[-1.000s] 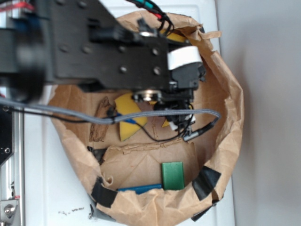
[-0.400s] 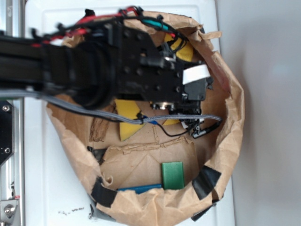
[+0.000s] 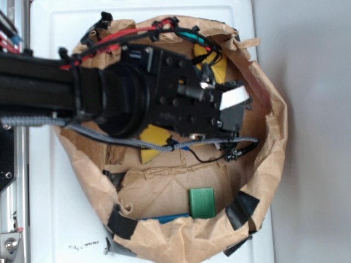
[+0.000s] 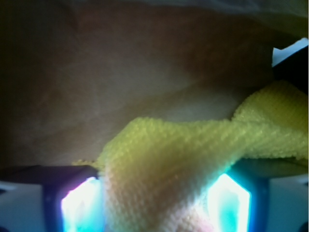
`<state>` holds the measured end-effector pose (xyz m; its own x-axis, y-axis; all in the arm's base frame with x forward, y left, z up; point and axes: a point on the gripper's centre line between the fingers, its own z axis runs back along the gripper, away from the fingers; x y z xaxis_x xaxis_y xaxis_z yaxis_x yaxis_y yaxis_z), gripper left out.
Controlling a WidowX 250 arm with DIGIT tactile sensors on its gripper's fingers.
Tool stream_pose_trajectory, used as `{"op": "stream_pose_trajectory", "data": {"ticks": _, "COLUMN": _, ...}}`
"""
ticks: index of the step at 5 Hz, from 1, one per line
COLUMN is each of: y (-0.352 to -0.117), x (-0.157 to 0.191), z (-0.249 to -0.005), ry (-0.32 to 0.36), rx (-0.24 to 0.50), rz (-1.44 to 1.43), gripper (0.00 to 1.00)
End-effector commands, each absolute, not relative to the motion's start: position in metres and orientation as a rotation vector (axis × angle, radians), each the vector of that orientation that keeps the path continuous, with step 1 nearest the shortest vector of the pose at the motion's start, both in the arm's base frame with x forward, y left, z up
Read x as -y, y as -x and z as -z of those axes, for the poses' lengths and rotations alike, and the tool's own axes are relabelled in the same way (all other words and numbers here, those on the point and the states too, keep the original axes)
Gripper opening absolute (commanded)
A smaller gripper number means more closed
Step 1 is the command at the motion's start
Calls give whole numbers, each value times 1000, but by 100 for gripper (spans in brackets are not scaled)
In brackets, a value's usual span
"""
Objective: Grab the yellow cloth.
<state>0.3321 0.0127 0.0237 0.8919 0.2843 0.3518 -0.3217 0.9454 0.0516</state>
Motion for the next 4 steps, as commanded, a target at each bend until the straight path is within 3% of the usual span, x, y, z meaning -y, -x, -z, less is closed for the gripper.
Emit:
{"op": "stream_pose_trajectory", "data": {"ticks": 1, "y": -324, "x": -15, "z": -74, "ry": -15, "rx": 326, "rz": -335, "gripper": 0}}
{"op": "stream_pose_trajectory", "data": {"ticks": 3, "y": -295, "x": -21, "z": -132, "ry": 105, "rx": 215, "rz": -291, "gripper": 0}}
{"op": "stream_pose_trajectory", "data": {"ticks": 4, "y": -285, "x": -26, "z": -143, "ry": 127, "rx": 196, "rz": -266, "gripper": 0}}
